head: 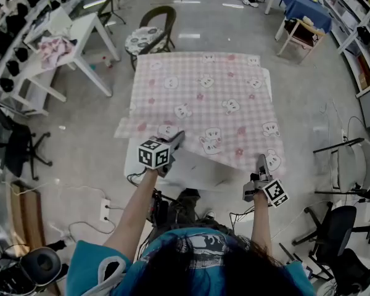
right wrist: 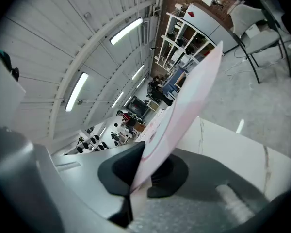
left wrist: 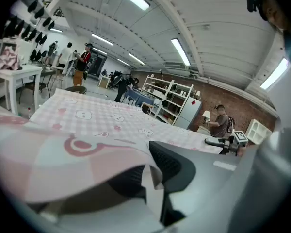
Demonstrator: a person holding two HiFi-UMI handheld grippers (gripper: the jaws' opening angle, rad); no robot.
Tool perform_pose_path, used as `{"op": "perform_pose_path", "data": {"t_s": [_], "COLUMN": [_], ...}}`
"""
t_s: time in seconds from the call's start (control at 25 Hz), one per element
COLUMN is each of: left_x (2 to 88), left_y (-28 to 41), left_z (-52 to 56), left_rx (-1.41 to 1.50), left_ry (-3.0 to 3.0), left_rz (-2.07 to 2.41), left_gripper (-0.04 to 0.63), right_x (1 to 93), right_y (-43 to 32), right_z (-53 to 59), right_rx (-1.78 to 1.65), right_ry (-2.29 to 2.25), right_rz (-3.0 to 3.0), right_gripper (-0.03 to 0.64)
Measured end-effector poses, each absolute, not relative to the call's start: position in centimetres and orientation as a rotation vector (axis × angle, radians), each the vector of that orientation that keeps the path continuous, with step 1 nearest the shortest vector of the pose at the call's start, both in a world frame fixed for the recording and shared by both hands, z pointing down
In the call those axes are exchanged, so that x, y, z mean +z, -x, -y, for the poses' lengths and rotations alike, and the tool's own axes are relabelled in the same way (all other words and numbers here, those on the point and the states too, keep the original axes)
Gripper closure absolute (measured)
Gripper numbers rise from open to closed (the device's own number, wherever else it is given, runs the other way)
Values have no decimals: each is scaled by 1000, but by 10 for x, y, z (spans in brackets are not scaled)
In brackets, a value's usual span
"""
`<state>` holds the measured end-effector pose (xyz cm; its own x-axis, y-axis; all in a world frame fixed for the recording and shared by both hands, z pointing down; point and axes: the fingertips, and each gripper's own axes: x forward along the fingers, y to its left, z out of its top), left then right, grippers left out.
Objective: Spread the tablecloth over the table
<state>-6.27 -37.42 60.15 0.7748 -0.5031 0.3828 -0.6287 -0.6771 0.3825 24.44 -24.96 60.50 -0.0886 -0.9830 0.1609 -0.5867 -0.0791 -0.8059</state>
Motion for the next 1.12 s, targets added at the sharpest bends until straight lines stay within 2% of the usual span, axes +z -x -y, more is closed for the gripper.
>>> {"op": "perform_pose_path", "data": {"t_s": [0.36, 0.68, 0.88, 1.12], "left_x": [624, 682, 709, 727], "left_y": [87, 124, 134, 129], "left_z": [322, 261, 247, 232], "left_rx": [243, 130, 179, 274], "left_ry": [-2331, -2002, -1898, -1829], "left_rz": [903, 995, 1032, 1123], "left_gripper": [555, 533, 503, 505], "right_x": [629, 667, 686, 704], "right_y": [-243, -225, -227, -236], "right_z": [221, 196, 176, 153], "right_rx": [-1142, -1319, -1383, -1445], "right_ry": [1706, 1751, 1786, 1805], "right_rz": [-1689, -1784, -1739, -1774], "right_gripper": [607, 592, 574, 563]}}
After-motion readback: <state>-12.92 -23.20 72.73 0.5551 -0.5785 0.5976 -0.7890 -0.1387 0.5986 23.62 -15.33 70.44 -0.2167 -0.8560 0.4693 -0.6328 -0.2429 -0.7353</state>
